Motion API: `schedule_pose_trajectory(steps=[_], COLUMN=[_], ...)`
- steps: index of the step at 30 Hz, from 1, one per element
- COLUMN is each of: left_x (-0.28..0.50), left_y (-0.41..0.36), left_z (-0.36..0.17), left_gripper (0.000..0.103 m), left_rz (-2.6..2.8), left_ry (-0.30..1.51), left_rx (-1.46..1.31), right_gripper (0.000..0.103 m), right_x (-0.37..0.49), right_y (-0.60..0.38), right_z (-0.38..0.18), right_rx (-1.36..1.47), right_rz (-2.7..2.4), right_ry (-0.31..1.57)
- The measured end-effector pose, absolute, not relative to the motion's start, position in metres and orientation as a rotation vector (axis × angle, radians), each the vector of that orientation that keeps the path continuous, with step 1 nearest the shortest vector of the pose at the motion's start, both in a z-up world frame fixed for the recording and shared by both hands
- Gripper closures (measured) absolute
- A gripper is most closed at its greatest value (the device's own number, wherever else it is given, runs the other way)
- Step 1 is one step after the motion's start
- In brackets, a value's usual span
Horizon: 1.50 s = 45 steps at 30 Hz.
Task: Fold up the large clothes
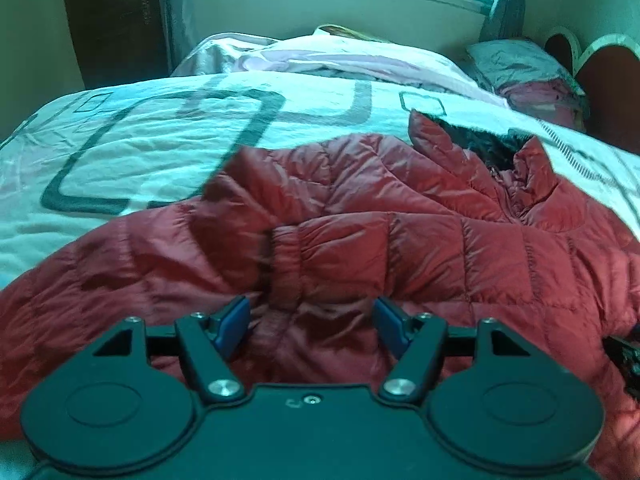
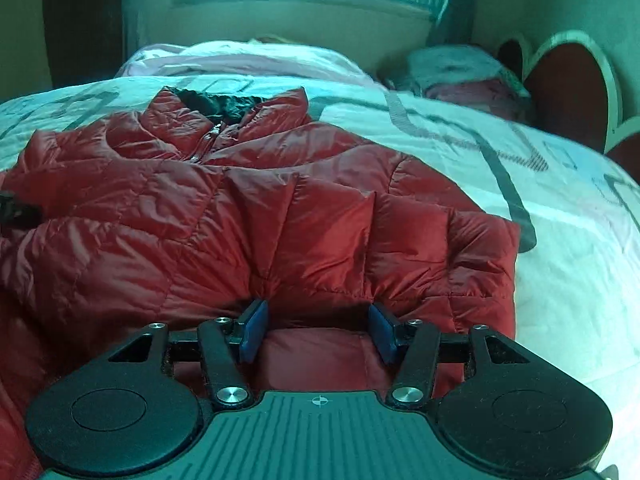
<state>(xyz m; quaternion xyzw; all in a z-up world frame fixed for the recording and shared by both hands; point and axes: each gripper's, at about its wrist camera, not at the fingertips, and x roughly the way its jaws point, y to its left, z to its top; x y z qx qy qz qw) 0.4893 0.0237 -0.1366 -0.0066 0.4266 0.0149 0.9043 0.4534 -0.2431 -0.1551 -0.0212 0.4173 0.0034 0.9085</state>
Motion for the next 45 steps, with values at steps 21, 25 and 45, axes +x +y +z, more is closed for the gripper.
schedule_pose_trajectory(steps=[21,25,45], left_x=[0.379,0.359,0.293], left_y=[0.193,0.229,0.353], left_z=[-0.119,-0.123,-0.146], left_gripper=[0.033,0.031,0.042], left_rz=[0.383,0.464,0.786], left_ry=[0.9,0.906,0.74], left_rx=[-0.227,-0.311,-0.637], right_gripper=[0.049,0.049,0.049], right_x=[0.461,0.466,0.445], right_y=[-0.134,-0.129,-0.134], right_z=[-0.155,-0.154,-0.156], right_rx=[-0.109,-0.145,-0.074], right_rz=[0.14,0.138,0.11], right_ry=[0.846,0.86,0.856])
